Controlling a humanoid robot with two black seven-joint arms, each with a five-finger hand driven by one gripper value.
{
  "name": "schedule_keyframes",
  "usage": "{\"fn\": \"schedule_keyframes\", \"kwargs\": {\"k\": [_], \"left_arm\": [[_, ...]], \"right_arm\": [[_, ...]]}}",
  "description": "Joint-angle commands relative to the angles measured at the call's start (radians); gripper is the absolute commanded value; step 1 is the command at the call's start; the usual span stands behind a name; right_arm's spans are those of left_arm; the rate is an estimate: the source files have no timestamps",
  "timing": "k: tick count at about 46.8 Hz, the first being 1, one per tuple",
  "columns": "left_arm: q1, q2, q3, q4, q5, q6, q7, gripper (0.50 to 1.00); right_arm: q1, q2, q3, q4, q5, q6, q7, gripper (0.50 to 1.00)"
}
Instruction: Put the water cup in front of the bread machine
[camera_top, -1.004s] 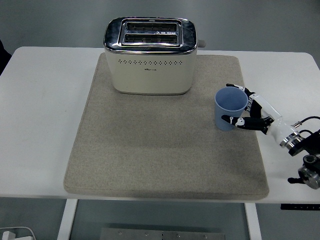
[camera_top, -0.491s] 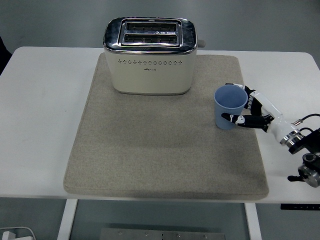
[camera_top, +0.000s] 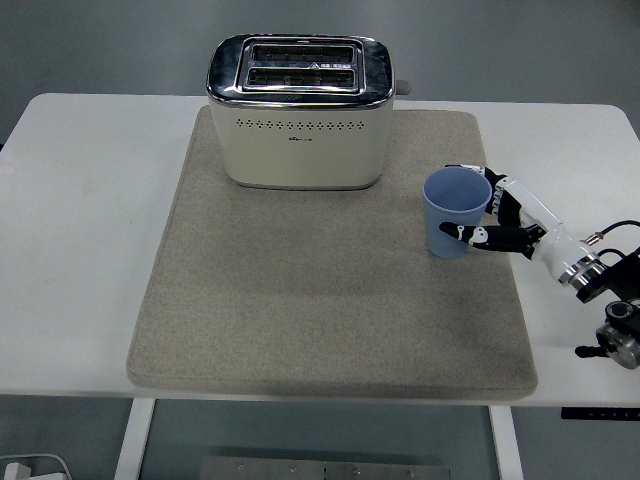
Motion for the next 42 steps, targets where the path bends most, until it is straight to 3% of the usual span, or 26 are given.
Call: {"fn": "schedule_keyframes", "kwargs": {"k": [1, 14, 18, 42], "left_arm": [[0.000, 0.000, 0.000, 0.000, 0.000, 0.000, 0.001, 1.000], [0.000, 0.000, 0.000, 0.000, 0.000, 0.000, 0.001, 1.000], [0.000, 0.000, 0.000, -0.001, 0.000, 0.000, 0.001, 1.000], [0.000, 0.000, 0.000, 0.000, 0.000, 0.000, 0.001, 1.000]], "right_arm": [[0.003, 0.006, 0.004, 0.008, 0.002, -0.002, 0.002, 0.500], [0.041, 0.109, 0.006, 0.015, 0.003, -0.011, -0.002, 0.500], [0.057, 0.155, 0.003, 0.012, 0.003, -0.031, -0.032, 0.500], [0.095, 0.390, -0.019, -0.107, -0.016, -0.062, -0.048, 0.500]]}}
